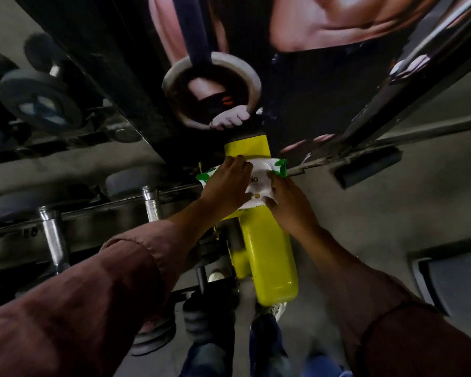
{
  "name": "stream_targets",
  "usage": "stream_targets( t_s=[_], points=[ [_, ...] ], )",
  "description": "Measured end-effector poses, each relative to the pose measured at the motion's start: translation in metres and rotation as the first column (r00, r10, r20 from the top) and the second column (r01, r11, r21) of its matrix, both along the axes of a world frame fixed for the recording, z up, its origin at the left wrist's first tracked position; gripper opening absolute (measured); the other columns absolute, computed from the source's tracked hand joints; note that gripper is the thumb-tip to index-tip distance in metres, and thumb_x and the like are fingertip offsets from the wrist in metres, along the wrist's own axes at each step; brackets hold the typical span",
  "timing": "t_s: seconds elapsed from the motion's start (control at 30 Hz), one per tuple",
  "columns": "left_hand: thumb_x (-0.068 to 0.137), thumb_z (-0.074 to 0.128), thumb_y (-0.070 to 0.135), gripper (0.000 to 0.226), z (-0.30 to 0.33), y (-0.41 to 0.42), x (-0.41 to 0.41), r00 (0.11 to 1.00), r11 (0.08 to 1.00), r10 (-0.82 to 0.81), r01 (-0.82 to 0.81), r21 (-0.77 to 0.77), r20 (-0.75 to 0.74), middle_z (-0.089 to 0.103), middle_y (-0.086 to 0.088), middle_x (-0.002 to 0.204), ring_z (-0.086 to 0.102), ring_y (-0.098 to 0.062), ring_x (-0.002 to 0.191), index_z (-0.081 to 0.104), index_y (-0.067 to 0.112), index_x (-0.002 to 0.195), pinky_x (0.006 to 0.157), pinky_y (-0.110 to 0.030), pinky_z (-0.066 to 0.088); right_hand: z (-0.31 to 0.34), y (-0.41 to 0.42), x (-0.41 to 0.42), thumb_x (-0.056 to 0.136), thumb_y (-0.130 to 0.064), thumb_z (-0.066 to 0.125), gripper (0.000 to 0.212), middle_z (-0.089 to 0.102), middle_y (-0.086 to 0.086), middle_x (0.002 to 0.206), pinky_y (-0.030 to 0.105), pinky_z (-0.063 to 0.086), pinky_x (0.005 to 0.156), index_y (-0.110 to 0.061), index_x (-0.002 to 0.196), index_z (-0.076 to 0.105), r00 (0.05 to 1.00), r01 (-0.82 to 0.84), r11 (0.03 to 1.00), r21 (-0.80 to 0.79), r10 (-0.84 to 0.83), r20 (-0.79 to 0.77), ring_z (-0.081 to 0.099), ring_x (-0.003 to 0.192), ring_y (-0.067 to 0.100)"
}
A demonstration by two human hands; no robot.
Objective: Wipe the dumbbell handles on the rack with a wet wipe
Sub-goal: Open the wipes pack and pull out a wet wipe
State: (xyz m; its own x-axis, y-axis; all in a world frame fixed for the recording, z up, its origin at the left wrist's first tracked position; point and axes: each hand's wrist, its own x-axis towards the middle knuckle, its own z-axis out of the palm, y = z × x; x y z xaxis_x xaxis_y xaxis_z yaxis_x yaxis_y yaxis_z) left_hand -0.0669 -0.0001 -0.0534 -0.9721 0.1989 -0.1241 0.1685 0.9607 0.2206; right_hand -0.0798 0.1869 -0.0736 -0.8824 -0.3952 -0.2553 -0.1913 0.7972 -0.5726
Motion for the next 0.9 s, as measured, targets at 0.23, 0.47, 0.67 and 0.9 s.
stream_targets(
  t_s=[0.23, 0.47, 0.67, 0.9],
  points=[
    [0.069, 0.085, 0.043, 0.067, 0.0, -0.006, 0.003, 0.995, 0.99, -0.1, 0.101, -0.099, 0.017, 0.061, -0.023, 0.112, 0.059, -0.04, 0.099, 0.067, -0.003, 0.114, 0.077, -0.041, 0.055, -0.001, -0.005, -0.012, 0.094, -0.032, 0.066, 0.063, 0.06, 0.007, 0.127, 0.042, 0.055, 0.089, -0.026, 0.15, 0.038, 0.998, 0.034, 0.999, 0.025, -0.033, -0.045, 0.06, 0.115, 0.024],
    [0.07, 0.084, 0.044, 0.061, 0.004, -0.01, 0.001, 0.982, 0.97, -0.185, 0.178, -0.167, -0.029, 0.065, -0.02, 0.1, 0.063, -0.038, 0.09, 0.07, -0.004, 0.106, 0.063, -0.036, 0.056, -0.005, -0.002, -0.016, 0.091, -0.032, 0.07, 0.062, 0.063, 0.005, 0.124, 0.039, 0.055, 0.087, -0.026, 0.146, 0.044, 0.997, 0.054, 0.998, -0.026, -0.055, -0.053, 0.062, 0.112, 0.023],
    [0.079, 0.074, 0.042, 0.05, -0.001, -0.015, -0.003, 0.965, 0.958, -0.253, 0.241, -0.153, -0.066, 0.064, -0.02, 0.092, 0.063, -0.038, 0.086, 0.07, -0.004, 0.098, 0.057, -0.038, 0.057, -0.006, -0.002, -0.017, 0.089, -0.031, 0.073, 0.061, 0.064, 0.003, 0.121, 0.034, 0.054, 0.082, -0.025, 0.144, 0.047, 0.997, 0.061, 0.997, -0.037, -0.062, -0.049, 0.063, 0.108, 0.021],
    [0.1, 0.054, 0.023, 0.024, 0.018, -0.017, -0.023, 1.0, 0.996, 0.018, -0.018, 0.087, -0.009, 0.066, -0.017, 0.098, 0.064, -0.037, 0.09, 0.067, 0.004, 0.103, 0.074, -0.044, 0.053, -0.008, -0.003, -0.016, 0.085, -0.023, 0.077, 0.062, 0.067, 0.005, 0.113, 0.035, 0.052, 0.079, -0.024, 0.141, 0.051, 0.993, 0.103, 0.991, -0.085, -0.107, -0.04, 0.064, 0.101, 0.023]
  ],
)
